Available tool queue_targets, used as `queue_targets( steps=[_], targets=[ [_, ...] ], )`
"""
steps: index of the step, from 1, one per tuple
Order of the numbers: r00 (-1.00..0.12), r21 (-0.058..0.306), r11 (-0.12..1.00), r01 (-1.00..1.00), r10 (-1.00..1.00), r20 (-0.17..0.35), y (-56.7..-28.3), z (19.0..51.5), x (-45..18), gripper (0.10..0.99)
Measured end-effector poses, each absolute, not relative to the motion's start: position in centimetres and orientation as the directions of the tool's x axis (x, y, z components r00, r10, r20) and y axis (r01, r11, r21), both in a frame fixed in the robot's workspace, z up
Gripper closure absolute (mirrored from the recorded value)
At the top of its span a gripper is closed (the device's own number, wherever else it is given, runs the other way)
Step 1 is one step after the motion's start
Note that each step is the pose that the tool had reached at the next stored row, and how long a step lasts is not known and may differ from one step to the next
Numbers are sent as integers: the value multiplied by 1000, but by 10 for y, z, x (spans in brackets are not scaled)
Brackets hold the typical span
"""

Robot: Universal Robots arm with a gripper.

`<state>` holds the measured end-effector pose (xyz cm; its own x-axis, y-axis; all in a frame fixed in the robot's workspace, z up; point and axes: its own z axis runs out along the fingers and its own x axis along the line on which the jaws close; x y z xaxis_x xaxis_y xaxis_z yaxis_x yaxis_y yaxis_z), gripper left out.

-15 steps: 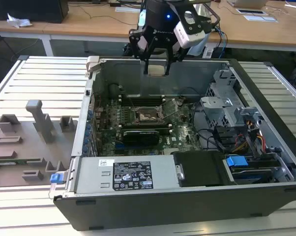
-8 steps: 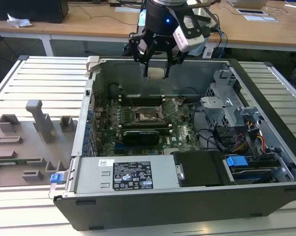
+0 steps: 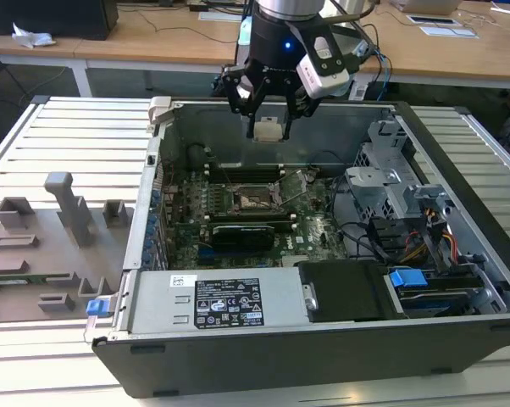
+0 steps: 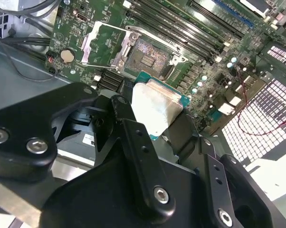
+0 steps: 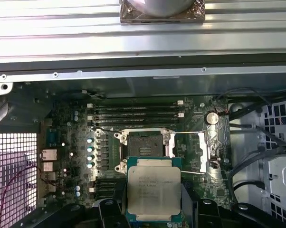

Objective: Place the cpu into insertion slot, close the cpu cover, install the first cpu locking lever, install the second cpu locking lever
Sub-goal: 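Place the cpu into insertion slot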

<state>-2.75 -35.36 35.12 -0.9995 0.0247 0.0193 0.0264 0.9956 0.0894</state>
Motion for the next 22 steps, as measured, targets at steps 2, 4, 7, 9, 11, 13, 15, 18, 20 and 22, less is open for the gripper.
queue_targets(
  steps=[2,4,7,9,11,13,15,18,20,22],
  targets=[
    [-1000,89,996,26,25,19,-354,349,-27,541],
    [-1000,89,996,26,25,19,-354,344,-27,541],
    [-1000,88,996,26,25,20,-354,339,-27,541],
    [-999,88,996,27,25,19,-354,334,-27,541],
    [-1000,88,996,26,25,20,-354,330,-27,541],
    [-1000,88,996,26,25,20,-354,326,-27,541],
    [-999,88,996,26,25,20,-354,324,-27,541],
    [-1000,88,996,26,25,20,-354,321,-27,541],
    [-1000,88,996,26,25,20,-354,319,-27,541],
    [-1000,88,996,26,25,20,-354,318,-27,541]
  ],
)
